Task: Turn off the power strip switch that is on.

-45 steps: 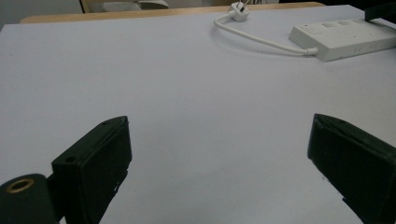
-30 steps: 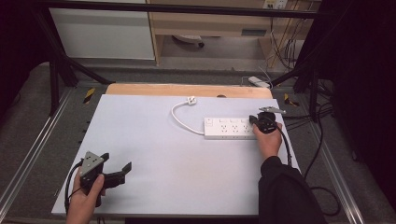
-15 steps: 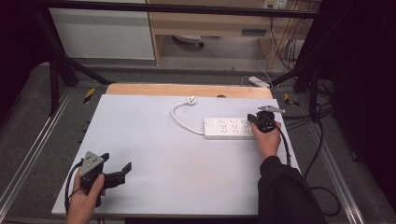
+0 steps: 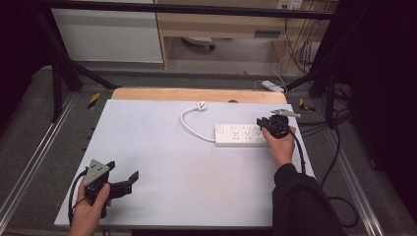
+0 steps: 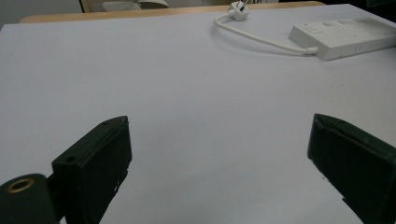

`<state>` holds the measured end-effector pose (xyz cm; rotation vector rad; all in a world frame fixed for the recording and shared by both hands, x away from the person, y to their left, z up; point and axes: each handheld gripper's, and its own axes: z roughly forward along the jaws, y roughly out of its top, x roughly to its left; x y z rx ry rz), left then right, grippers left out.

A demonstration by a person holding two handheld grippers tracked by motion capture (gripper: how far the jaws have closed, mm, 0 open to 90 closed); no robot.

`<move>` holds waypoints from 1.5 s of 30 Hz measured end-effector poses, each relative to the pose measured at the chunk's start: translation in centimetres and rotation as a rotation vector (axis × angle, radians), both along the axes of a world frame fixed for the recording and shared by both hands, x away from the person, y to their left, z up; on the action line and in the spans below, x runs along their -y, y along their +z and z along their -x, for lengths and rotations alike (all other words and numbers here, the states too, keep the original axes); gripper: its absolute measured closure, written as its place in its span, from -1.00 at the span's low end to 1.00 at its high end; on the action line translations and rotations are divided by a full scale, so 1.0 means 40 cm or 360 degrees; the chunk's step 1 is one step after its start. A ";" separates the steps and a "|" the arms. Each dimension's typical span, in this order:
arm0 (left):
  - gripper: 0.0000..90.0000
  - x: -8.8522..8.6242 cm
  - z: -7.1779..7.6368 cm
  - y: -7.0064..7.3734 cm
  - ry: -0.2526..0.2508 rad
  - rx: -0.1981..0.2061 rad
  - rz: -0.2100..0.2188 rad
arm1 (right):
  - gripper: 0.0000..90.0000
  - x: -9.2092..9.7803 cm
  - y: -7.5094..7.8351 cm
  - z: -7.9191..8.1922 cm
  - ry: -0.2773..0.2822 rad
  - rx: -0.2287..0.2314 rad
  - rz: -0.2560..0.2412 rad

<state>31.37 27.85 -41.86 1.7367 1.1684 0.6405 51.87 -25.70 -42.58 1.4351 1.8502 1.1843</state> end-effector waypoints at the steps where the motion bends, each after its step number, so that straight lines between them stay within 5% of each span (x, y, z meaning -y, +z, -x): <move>1: -0.86 0.000 0.000 0.000 0.0000 0.0000 0.0000 | 0.45 0.000 0.001 0.000 -0.0003 0.0005 0.0000; 14: -0.86 0.000 0.000 0.000 0.0001 0.0001 -0.0002 | -0.26 -0.003 0.023 0.004 -0.0014 0.0051 -0.0067; 28: -0.86 0.000 0.001 -0.001 0.0010 -0.0004 -0.0005 | -0.87 -0.001 0.058 0.012 -0.0054 0.0102 -0.0030; 45: -0.86 0.000 0.001 -0.001 0.0013 -0.0003 0.0000 | -0.88 0.002 0.120 0.051 0.0025 0.0159 -0.0043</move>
